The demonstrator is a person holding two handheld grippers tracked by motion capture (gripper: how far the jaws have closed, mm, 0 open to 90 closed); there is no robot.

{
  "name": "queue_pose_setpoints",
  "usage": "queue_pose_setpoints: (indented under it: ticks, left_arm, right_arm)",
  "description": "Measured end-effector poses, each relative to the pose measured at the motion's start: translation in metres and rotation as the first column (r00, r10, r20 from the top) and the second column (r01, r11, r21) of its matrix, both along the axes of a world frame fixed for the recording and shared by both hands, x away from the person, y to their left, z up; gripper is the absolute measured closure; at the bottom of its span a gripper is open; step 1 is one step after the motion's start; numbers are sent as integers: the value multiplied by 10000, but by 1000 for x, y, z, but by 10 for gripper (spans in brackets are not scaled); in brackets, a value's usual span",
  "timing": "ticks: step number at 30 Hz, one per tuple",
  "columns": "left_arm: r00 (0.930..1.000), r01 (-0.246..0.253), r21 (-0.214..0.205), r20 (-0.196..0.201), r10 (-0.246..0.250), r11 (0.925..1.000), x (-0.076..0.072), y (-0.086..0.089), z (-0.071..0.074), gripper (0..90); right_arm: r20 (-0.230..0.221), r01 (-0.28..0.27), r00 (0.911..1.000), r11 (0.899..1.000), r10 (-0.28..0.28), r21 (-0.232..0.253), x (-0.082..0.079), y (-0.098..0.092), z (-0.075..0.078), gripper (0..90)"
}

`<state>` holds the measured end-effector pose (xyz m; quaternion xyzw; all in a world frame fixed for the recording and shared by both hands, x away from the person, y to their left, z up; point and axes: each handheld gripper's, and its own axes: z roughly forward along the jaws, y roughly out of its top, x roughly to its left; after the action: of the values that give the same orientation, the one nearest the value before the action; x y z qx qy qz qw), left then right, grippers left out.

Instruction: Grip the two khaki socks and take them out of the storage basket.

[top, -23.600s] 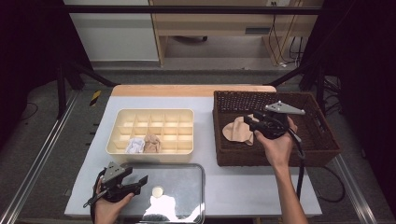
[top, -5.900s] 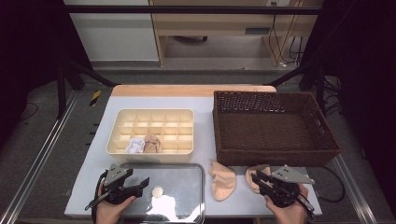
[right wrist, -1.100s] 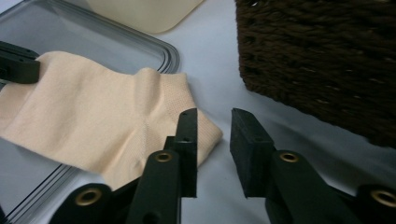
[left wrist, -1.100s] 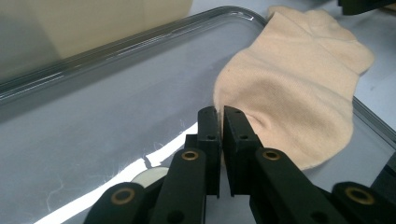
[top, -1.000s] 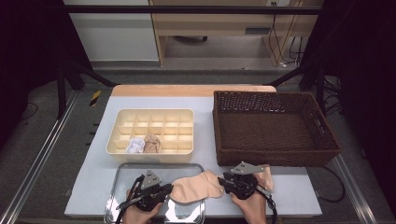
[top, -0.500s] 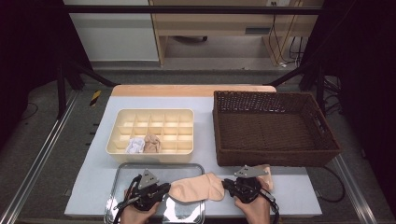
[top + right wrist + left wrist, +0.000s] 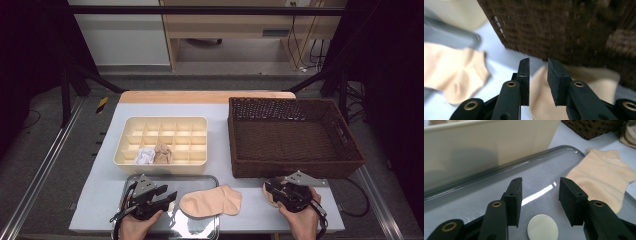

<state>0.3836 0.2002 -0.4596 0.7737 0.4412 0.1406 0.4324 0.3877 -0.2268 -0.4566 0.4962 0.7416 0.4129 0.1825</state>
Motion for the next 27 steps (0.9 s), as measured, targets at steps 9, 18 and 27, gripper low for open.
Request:
queue_pose_setpoints:
  ticks: [9,18,27]
  left_arm:
    - [9979,-315,434,575,290,9986,2,7,-1,496]
    - [9972,-530,278,541,514,9982,4,14,0,487]
    - [9978,-469,-234,467,479,9986,5,16,2,460]
  right_arm:
    - [-389,-214,9991,9969,185,-753,3,18,-15,627]
    - [-274,-229,9994,9942,201,-1053,2,19,-12,864]
    - [564,-564,9967,9981,577,-250,-5,21,19,880]
